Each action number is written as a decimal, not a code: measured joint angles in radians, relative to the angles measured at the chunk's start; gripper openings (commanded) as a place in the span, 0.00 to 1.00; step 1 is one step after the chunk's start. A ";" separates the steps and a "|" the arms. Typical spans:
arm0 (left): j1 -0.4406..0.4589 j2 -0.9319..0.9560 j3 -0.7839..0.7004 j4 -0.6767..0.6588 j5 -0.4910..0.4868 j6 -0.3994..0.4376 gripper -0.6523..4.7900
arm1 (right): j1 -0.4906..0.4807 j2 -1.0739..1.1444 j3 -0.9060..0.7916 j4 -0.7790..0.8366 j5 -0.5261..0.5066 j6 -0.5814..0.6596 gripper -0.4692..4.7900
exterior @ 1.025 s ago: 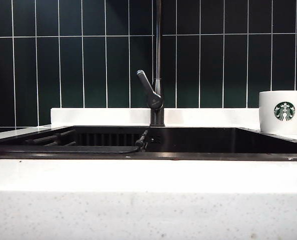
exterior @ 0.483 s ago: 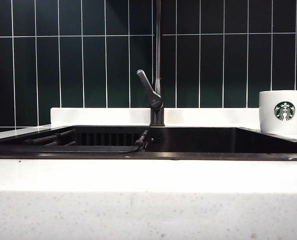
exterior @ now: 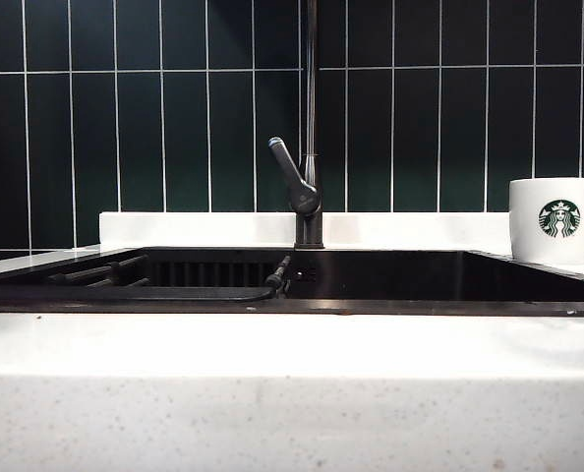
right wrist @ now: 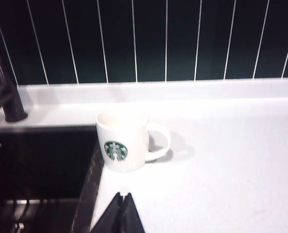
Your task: Pick up the mug next to the sink, go to the faucet to get some water, pour the water into the sink, and finally put the mug back to its place.
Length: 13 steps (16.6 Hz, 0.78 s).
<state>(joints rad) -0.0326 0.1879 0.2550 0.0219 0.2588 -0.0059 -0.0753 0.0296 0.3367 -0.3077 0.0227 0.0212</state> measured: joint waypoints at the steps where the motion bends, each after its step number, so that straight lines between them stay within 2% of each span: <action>1: 0.000 0.068 0.024 0.042 0.014 0.006 0.11 | 0.000 0.029 0.028 -0.013 0.000 0.000 0.09; 4: 0.000 0.216 0.088 0.074 0.077 0.013 0.11 | 0.000 0.118 0.068 -0.035 -0.001 -0.001 0.09; 8: 0.000 0.444 0.178 0.095 0.098 0.013 0.11 | 0.000 0.279 0.075 -0.042 -0.001 -0.001 0.09; 9: 0.000 0.490 0.196 0.104 0.098 0.013 0.11 | 0.000 0.319 0.076 -0.043 -0.001 0.000 0.11; 11: -0.006 0.541 0.201 0.134 0.098 0.010 0.13 | 0.000 0.405 0.098 -0.050 0.000 -0.002 0.25; 13: -0.009 0.564 0.201 0.201 0.101 0.009 0.25 | 0.000 0.431 0.138 -0.042 0.000 -0.002 0.25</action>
<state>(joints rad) -0.0418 0.7517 0.4561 0.2230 0.3595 0.0029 -0.0750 0.4602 0.4751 -0.3496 0.0223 0.0189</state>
